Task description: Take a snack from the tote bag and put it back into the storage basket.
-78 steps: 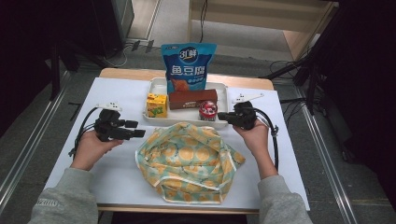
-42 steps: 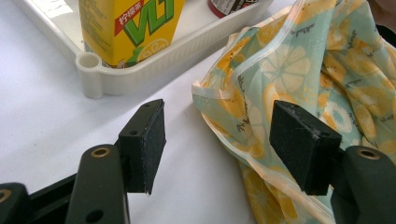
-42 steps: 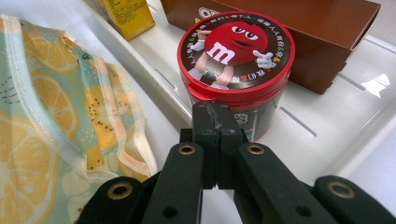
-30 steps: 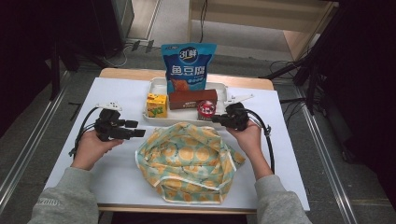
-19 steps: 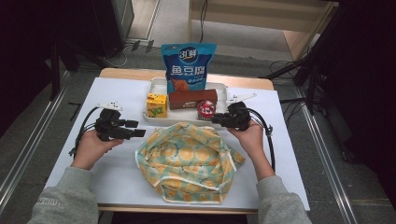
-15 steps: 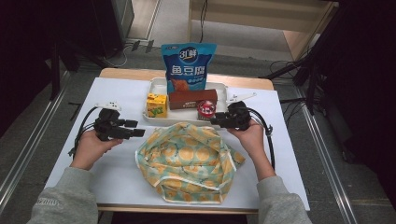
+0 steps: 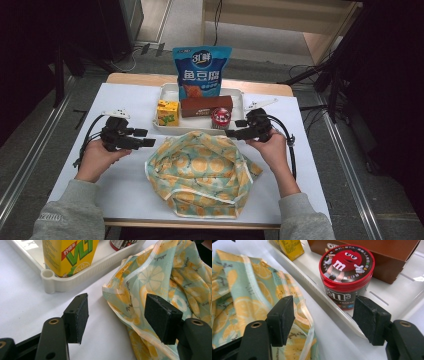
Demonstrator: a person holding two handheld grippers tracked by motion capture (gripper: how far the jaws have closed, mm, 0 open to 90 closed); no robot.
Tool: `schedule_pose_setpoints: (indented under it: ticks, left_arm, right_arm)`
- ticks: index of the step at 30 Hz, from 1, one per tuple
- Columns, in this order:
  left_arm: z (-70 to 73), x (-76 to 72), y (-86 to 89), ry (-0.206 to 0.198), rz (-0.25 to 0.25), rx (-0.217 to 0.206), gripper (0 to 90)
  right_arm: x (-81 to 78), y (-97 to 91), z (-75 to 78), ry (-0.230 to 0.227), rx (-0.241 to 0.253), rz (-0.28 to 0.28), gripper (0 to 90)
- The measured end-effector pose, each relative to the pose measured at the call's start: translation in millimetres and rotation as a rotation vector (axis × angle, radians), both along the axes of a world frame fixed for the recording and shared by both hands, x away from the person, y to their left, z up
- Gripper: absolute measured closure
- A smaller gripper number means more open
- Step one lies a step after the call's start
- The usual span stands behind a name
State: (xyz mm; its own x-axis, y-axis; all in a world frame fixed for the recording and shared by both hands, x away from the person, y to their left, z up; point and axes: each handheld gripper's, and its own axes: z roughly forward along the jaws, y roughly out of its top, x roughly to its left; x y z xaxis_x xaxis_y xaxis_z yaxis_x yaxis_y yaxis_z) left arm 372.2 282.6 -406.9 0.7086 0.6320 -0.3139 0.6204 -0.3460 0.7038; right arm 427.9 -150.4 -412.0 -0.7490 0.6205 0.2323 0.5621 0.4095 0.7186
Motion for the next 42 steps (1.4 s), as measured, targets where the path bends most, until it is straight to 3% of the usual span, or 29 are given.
schedule_pose_setpoints:
  ticks: [18, 42]
  left_arm:
    - [0.8, -1.0, 0.5, 0.001, -0.001, -0.002, 36.2]
    - [0.6, -1.3, 0.0, 0.002, -0.004, -0.001, 36.1]
  right_arm:
    - [-26.1, -7.0, 9.4, -0.034, 0.012, 0.0, 35.0]
    - [-54.2, -22.5, 5.6, -0.062, 0.021, 0.0, 29.1]
